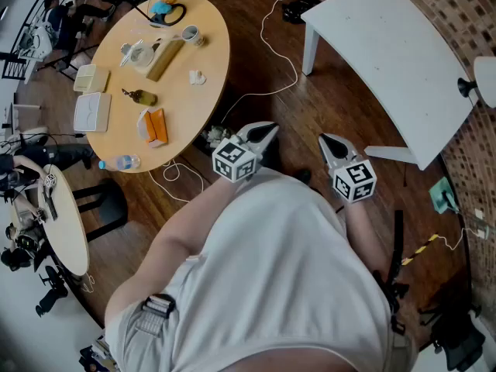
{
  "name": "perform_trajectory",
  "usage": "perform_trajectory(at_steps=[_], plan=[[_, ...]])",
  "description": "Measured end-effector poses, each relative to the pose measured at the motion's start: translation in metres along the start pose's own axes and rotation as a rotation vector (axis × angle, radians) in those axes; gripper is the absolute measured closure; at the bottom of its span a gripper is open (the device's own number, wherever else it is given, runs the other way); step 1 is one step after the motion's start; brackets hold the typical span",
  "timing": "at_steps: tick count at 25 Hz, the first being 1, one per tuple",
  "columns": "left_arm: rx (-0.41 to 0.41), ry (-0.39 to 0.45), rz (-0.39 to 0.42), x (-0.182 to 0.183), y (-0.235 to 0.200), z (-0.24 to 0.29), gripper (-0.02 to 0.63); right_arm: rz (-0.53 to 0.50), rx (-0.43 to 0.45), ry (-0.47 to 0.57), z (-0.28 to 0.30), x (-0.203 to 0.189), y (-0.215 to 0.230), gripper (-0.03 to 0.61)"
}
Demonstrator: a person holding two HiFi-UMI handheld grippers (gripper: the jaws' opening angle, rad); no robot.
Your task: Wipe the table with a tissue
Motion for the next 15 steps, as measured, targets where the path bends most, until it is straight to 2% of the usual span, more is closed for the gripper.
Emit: perform_trajectory(at_steps=[4,10,15], plan=[[0.006,-0.019,-0.023,0.004,-0.034,-0.003,0.611,-0.009,0.009,-0.017,0.031,0.009,-0.011,0.571],[-0.049,-0.011,-0.029,0.022,-0.063,0.015,0.611,-0.009,-0.021,-0.042,0.053,0.026,0.0,0.571],[-0.037,-0.006,-0.044,0.037,-0.103,0.005,0.611,-0.017,-0.027,-0.06,0.085,0.045,0.0,0.571]])
Point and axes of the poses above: the fingertips, and each gripper's own axes: z forward along the fingers, y to its right, x out of its top, the point moved 6 cm from there along -z, backward along the fingers, and after that the axes turned 4 degrees about -z, right-handed, at the moved point
